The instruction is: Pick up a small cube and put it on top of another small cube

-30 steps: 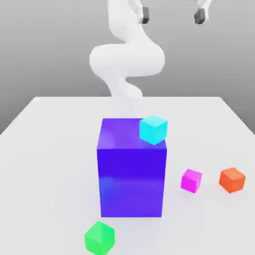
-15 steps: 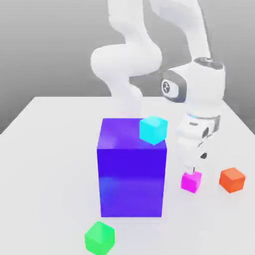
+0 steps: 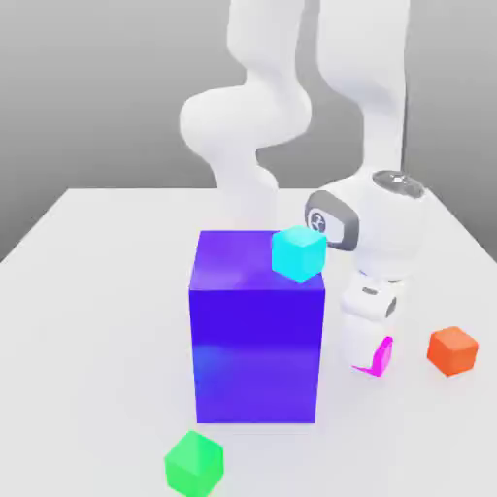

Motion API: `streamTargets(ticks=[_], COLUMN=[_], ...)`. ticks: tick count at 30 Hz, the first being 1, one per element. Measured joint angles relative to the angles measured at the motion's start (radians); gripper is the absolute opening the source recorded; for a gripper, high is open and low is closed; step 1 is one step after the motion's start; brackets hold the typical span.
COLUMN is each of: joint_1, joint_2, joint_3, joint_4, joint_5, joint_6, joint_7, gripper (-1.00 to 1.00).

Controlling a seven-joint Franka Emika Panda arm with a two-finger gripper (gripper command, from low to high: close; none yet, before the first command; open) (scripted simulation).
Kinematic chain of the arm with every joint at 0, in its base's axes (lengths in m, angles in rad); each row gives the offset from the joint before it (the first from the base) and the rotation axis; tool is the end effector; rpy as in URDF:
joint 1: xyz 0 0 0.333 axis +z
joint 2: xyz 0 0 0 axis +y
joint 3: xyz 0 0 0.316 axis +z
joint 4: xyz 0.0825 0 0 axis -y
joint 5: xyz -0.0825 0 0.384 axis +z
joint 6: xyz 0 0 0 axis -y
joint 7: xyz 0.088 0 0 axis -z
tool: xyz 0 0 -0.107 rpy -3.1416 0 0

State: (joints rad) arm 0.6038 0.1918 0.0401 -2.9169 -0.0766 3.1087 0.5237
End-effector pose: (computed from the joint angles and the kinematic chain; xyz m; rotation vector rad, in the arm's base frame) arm 0.2546 0.2007 0.1395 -3.1220 -0.3070 0.0038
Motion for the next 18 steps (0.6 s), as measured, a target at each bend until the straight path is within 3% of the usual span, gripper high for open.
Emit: streamTargets(ticks=[5,7,13,18], joint_1=[-0.028,-0.019,-0.188,-0.381], joint_2=[-0.175,-0.227,-0.178,-0.115], joint_3=[0.052,0.062,-0.016,-0.116], joint_4=[-0.033,-0.028,0.165,0.347], joint_5=[0.087,0.072,-0.001,0.0], joint_6=[-0.143,-0.208,-0.38,-0.505], joint_7=[-0.061,-0.046,-0.034,-0.088], gripper=[-1.0,-1.0,-1.0,-1.0])
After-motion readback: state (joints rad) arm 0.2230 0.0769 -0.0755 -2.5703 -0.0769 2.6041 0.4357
